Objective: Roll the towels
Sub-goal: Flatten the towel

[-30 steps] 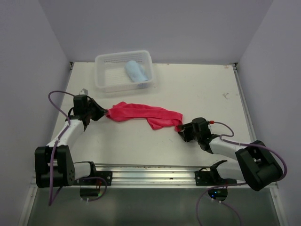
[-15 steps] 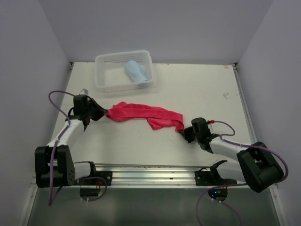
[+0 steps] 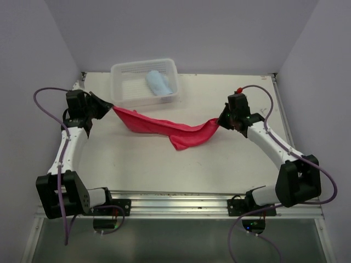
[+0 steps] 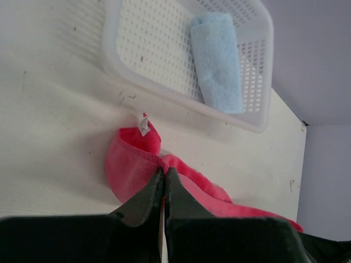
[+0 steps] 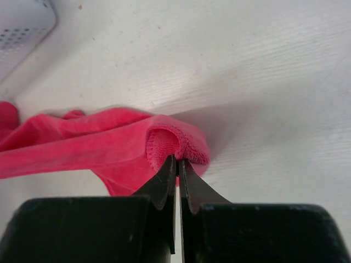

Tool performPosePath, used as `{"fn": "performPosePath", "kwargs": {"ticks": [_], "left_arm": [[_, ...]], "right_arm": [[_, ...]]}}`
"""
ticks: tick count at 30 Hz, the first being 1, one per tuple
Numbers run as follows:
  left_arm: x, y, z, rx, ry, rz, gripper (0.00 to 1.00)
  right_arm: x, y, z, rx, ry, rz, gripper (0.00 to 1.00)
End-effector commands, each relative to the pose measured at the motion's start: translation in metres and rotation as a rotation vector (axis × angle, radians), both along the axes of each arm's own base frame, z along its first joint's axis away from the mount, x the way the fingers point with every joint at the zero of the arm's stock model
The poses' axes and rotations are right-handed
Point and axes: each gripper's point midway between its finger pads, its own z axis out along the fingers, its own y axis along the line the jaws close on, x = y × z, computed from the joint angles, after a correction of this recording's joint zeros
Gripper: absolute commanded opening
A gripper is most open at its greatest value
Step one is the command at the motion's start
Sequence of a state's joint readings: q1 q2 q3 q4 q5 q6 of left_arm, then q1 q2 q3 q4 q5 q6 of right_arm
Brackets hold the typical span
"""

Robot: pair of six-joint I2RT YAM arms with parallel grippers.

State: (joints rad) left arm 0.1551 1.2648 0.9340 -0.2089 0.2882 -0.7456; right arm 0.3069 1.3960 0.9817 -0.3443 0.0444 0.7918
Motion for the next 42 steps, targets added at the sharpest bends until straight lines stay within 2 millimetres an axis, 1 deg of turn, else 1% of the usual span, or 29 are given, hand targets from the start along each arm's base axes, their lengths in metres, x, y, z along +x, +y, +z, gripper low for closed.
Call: {"fn": "performPosePath", "kwargs": {"ticks": [1,2,3,4,5,6,10,13,15,17,18,19,20,25,26,28,30,31,32,33,34,35,37,38,39,40,41,42], "left_arm": [[0.011,0.013,0.04,-0.037,-0.067,0.032,0.0],[0.012,0.015,0.045,-0.038,-0.074,0.039,0.0],[0.013,0.017,0.055,-0.039,-0.088,0.045,0.0],[0.013,0.021,0.059,-0.039,-0.096,0.056,0.0],[0.014,0.023,0.062,-0.041,-0.101,0.062,0.0],[0.015,0.024,0.069,-0.042,-0.115,0.064,0.0],[0.014,0.027,0.082,-0.053,-0.14,0.077,0.0],[0.011,0.029,0.095,-0.05,-0.161,0.086,0.0],[0.009,0.03,0.104,-0.05,-0.176,0.091,0.0],[0.006,0.029,0.112,-0.053,-0.194,0.09,0.0],[0.005,0.028,0.115,-0.06,-0.201,0.089,0.0],[0.004,0.027,0.118,-0.061,-0.207,0.087,0.0],[0.001,0.026,0.125,-0.057,-0.224,0.087,0.0],[-0.005,0.029,0.139,-0.029,-0.241,0.103,0.0],[-0.007,0.029,0.143,-0.025,-0.25,0.103,0.0],[-0.008,0.03,0.145,-0.02,-0.256,0.108,0.0],[-0.012,0.028,0.137,-0.021,-0.247,0.105,0.0],[-0.013,0.028,0.132,-0.021,-0.24,0.101,0.0],[-0.018,0.026,0.117,-0.025,-0.223,0.097,0.0],[-0.02,0.024,0.107,-0.027,-0.213,0.092,0.0],[-0.024,0.022,0.097,-0.032,-0.201,0.082,0.0],[-0.031,0.019,0.074,-0.038,-0.173,0.08,0.0],[-0.038,0.018,0.05,-0.04,-0.144,0.077,0.0],[-0.045,0.016,0.028,-0.042,-0.109,0.078,0.0],[-0.048,0.016,0.018,-0.039,-0.09,0.074,0.0],[-0.051,0.015,0.009,-0.038,-0.073,0.069,0.0],[-0.056,0.013,-0.005,-0.038,-0.039,0.064,0.0],[-0.058,0.013,-0.011,-0.036,-0.028,0.062,0.0]], "right_arm": [[-0.014,-0.037,0.016,-0.308,0.015,0.142,0.0],[-0.011,-0.05,0.026,-0.393,-0.01,0.136,0.0],[-0.004,-0.054,0.044,-0.426,-0.047,0.136,0.0],[-0.003,-0.06,0.053,-0.469,-0.062,0.14,0.0],[0.0,-0.07,0.061,-0.526,-0.073,0.121,0.0],[0.004,-0.075,0.079,-0.572,-0.11,0.131,0.0],[0.013,-0.083,0.121,-0.676,-0.24,0.172,0.0],[0.015,-0.088,0.144,-0.75,-0.311,0.203,0.0],[0.015,-0.09,0.158,-0.803,-0.343,0.25,0.0],[0.015,-0.091,0.166,-0.839,-0.356,0.277,0.0],[0.015,-0.089,0.175,-0.841,-0.376,0.289,0.0],[0.014,-0.088,0.178,-0.847,-0.38,0.313,0.0],[0.014,-0.087,0.185,-0.865,-0.397,0.337,0.0],[0.01,-0.086,0.195,-0.936,-0.433,0.426,0.0],[0.008,-0.089,0.201,-0.97,-0.449,0.443,0.0],[0.008,-0.091,0.205,-1.014,-0.467,0.448,0.0],[0.003,-0.087,0.201,-1.053,-0.48,0.522,0.0],[0.0,-0.08,0.198,-1.061,-0.491,0.563,0.0],[-0.004,-0.072,0.182,-1.086,-0.481,0.644,0.0],[-0.009,-0.066,0.176,-1.096,-0.491,0.685,0.0],[-0.015,-0.049,0.166,-1.1,-0.502,0.761,0.0],[-0.022,-0.042,0.144,-1.118,-0.473,0.847,0.0],[-0.036,-0.019,0.119,-1.109,-0.473,0.965,0.0],[-0.04,-0.018,0.098,-1.092,-0.431,0.976,0.0],[-0.044,-0.014,0.088,-1.07,-0.42,0.995,0.0],[-0.045,-0.013,0.083,-1.058,-0.421,0.993,0.0],[-0.046,-0.015,0.073,-1.046,-0.404,0.974,0.0],[-0.044,-0.015,0.074,-1.045,-0.41,0.949,0.0]]}}
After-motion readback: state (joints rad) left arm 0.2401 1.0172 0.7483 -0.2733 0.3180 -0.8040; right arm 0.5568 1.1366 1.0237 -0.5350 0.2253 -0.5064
